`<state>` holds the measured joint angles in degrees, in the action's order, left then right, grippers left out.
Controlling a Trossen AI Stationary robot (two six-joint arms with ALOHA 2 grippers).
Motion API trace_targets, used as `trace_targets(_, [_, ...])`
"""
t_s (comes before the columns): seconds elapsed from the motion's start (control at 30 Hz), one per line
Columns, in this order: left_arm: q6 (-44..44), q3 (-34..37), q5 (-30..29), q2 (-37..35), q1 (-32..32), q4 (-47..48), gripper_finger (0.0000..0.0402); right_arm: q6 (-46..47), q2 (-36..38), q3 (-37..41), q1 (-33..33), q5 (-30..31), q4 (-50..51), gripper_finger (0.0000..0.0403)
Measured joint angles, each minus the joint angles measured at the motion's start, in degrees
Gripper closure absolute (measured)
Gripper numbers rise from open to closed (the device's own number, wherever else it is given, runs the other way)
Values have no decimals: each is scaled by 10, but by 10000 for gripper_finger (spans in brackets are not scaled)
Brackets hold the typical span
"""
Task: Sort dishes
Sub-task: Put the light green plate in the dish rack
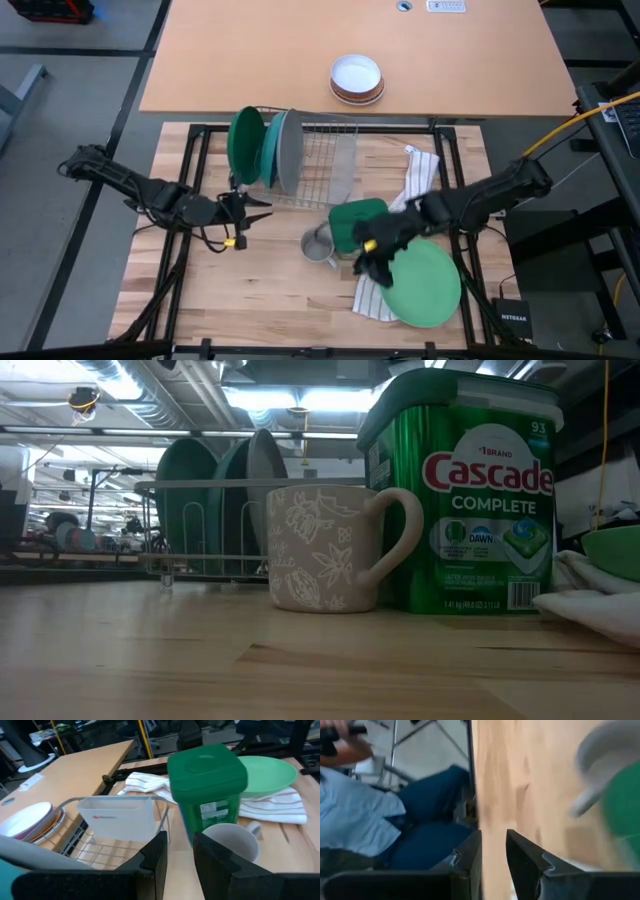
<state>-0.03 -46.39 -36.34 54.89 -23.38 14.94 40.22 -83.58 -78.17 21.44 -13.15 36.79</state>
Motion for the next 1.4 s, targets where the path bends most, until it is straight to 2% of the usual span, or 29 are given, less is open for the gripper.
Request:
trace_targets(0.13, [0, 0, 0, 0, -11, 1, 318, 91, -39, 0, 45, 0, 9, 313])
trace_targets(0.4, [0, 0, 3, 0, -27, 48, 318, 372, -121, 0, 106, 0, 7, 313])
trace_targets(0.5, [-1, 0, 3, 0, -32, 58, 318, 439, -148, 0, 123, -6, 8, 313])
trace_targets(0.7, [1, 1, 3, 0, -42, 60, 318, 499, -179, 0, 141, -22, 21, 313])
trace_targets(0.97, [4, 1, 24, 0, -50, 73, 318, 564, -184, 0, 146, 15, 124, 313])
trace_targets(1.27, [3, 1, 33, 0, -52, 91, 318, 573, -186, 0, 146, 101, 133, 313])
trace_targets(1.4, [4, 1, 45, 0, -52, 91, 318, 604, -196, 0, 145, 106, 150, 313])
